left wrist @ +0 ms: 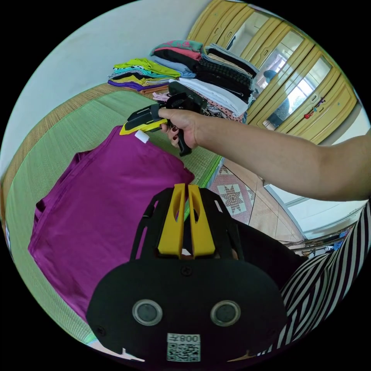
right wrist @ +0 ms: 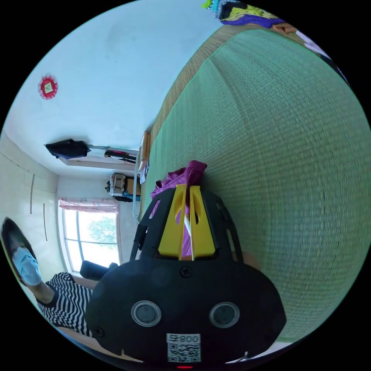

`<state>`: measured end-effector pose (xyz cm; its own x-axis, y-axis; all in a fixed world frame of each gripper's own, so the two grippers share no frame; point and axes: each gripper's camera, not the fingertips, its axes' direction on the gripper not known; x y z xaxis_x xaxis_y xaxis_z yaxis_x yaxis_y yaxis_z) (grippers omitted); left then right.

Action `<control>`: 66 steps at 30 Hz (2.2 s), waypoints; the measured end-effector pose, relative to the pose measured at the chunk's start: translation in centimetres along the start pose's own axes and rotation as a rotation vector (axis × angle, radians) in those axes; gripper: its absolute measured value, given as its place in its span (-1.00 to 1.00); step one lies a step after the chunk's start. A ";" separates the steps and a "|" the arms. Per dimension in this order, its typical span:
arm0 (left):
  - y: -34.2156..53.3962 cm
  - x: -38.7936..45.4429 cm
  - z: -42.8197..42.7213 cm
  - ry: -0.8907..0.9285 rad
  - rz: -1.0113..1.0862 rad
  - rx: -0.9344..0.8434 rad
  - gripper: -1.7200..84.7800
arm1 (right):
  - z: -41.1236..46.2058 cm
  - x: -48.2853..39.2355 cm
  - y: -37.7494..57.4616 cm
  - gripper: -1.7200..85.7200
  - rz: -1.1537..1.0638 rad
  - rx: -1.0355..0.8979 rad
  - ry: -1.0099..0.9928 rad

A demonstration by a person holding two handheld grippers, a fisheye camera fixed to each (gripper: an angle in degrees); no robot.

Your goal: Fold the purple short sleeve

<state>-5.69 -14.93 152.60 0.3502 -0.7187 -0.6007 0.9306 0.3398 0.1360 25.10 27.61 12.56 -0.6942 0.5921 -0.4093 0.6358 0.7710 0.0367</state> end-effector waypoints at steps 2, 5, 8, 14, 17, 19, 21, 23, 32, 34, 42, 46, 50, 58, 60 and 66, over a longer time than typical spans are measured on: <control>0.9 -0.5 -1.3 0.010 -0.019 0.021 -0.94 | 0.5 -1.6 0.0 -0.94 -0.015 0.010 -0.004; 2.3 -1.2 -3.2 0.025 -0.045 0.052 -0.94 | 1.4 -4.3 0.1 -0.95 -0.033 0.031 0.004; 4.0 -2.0 -5.3 0.040 -0.077 0.084 -0.93 | 2.4 -7.0 0.1 -0.95 -0.049 0.049 -0.003; 8.2 -4.4 -10.3 0.067 -0.161 0.171 -0.94 | 5.4 -13.2 -0.3 -0.95 -0.089 0.077 -0.013; 10.7 -5.8 -12.9 0.082 -0.216 0.222 -0.94 | 7.7 -17.0 -0.9 -0.95 -0.122 0.080 -0.019; 12.3 -6.8 -14.4 0.089 -0.253 0.252 -0.94 | 9.5 -19.4 -1.3 -0.95 -0.148 0.070 -0.013; 14.0 -7.7 -16.0 0.093 -0.292 0.278 -0.94 | 12.3 -22.9 -1.8 -0.95 -0.187 0.055 -0.001; 16.5 -9.2 -17.9 0.104 -0.362 0.317 -0.94 | 14.6 -25.4 -2.2 -0.95 -0.214 0.041 0.012; 26.2 -15.0 -23.1 0.136 -0.632 0.404 -0.94 | 28.1 -34.3 -3.9 -0.95 -0.261 -0.063 0.091; 27.9 -16.1 -23.9 0.142 -0.678 0.422 -0.94 | 30.6 -35.4 -4.2 -0.95 -0.256 -0.079 0.103; 33.5 -20.1 -27.1 0.191 -0.833 0.485 -0.94 | 40.5 -40.1 -6.1 -0.95 -0.259 -0.138 0.186; 35.7 -22.1 -28.5 0.227 -0.903 0.520 -0.94 | 44.3 -41.9 -7.2 -0.95 -0.263 -0.160 0.219; 37.4 -23.8 -29.6 0.265 -0.956 0.530 -0.94 | 48.6 -43.6 -8.4 -0.95 -0.264 -0.193 0.258; 40.4 -26.3 -31.7 0.335 -1.040 0.566 -0.94 | 55.5 -46.2 -10.6 -0.95 -0.281 -0.255 0.312; 40.9 -26.8 -32.1 0.350 -1.045 0.568 -0.94 | 57.3 -46.9 -11.3 -0.95 -0.282 -0.268 0.320; 42.4 -28.2 -33.2 0.403 -1.083 0.577 -0.94 | 61.4 -48.7 -12.7 -0.94 -0.296 -0.304 0.350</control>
<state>20.34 39.91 149.17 -0.5699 -0.1949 -0.7983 0.6650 -0.6801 -0.3087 71.53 -25.46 -23.94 -0.9323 0.3426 -0.1161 0.3065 0.9186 0.2495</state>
